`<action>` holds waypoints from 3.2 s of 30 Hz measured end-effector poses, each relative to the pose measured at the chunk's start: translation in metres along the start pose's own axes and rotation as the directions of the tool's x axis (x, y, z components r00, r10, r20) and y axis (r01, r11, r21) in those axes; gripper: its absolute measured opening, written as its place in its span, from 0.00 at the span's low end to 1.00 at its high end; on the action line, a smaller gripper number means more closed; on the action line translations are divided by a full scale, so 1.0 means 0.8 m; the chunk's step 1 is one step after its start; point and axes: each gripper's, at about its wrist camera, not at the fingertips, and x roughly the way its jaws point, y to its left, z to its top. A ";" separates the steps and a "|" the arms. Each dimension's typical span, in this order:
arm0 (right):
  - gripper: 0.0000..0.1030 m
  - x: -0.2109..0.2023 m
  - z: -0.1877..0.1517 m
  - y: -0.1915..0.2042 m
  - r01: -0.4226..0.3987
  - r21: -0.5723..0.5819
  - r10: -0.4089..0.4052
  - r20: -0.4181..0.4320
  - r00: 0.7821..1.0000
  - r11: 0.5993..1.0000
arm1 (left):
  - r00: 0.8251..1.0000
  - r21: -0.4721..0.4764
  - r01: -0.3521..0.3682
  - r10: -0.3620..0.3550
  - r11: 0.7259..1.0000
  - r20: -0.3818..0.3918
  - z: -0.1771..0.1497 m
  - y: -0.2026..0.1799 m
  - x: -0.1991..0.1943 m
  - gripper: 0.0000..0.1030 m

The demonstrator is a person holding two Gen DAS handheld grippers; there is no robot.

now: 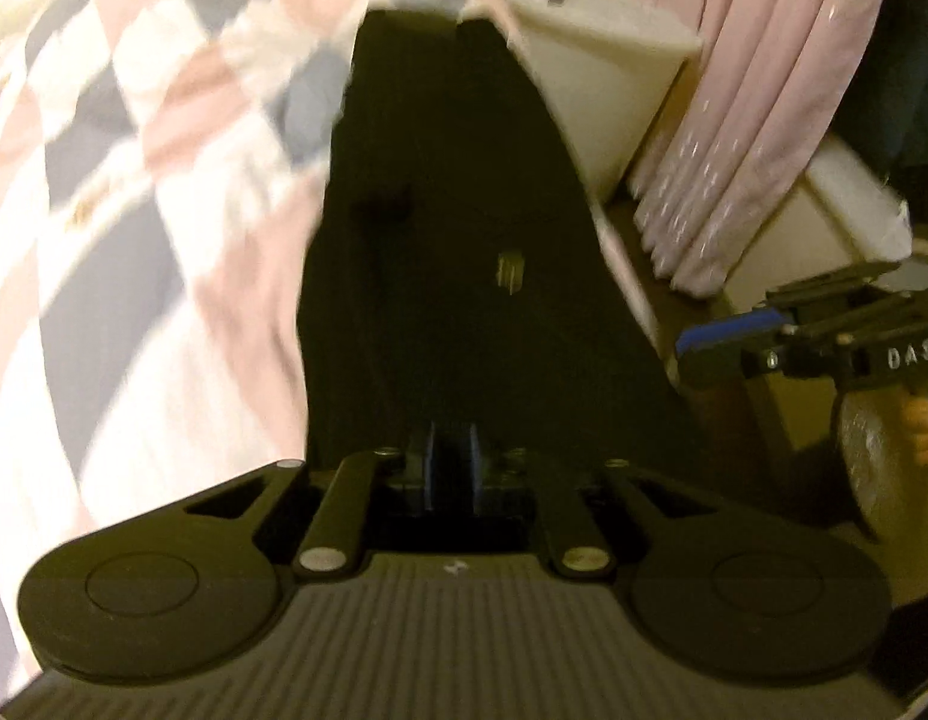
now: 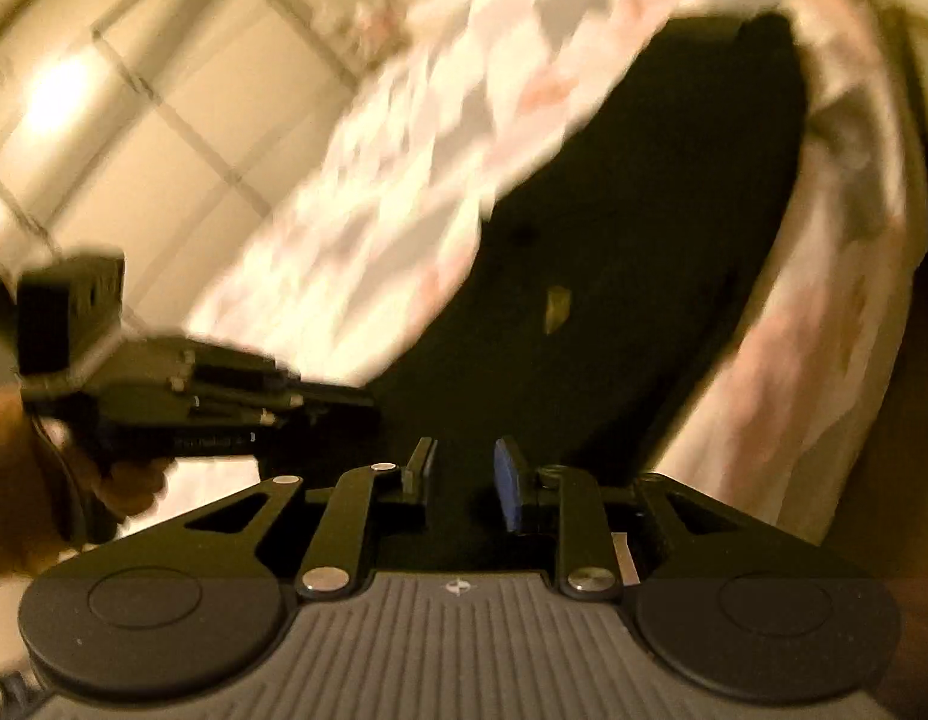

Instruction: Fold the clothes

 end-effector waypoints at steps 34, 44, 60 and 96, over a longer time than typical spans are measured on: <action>0.71 0.012 -0.117 0.134 0.160 -0.751 -0.218 0.022 0.976 0.640 | 0.947 0.713 -0.276 0.309 0.644 0.088 -0.145 -0.117 -0.044 0.33; 0.72 0.072 -0.175 0.144 0.313 -0.917 -0.312 0.230 0.922 0.249 | 0.904 0.884 -0.382 0.307 0.270 0.297 -0.201 -0.099 -0.002 0.40; 0.20 0.001 0.001 0.120 0.135 -0.797 -0.177 0.036 0.984 0.588 | 0.926 0.771 -0.378 0.226 0.512 0.303 -0.085 -0.099 -0.083 0.20; 0.27 0.067 0.426 -0.347 -0.138 0.102 0.156 -0.191 0.969 0.985 | 0.980 -0.270 0.104 -0.052 0.957 0.192 0.402 0.108 0.123 0.59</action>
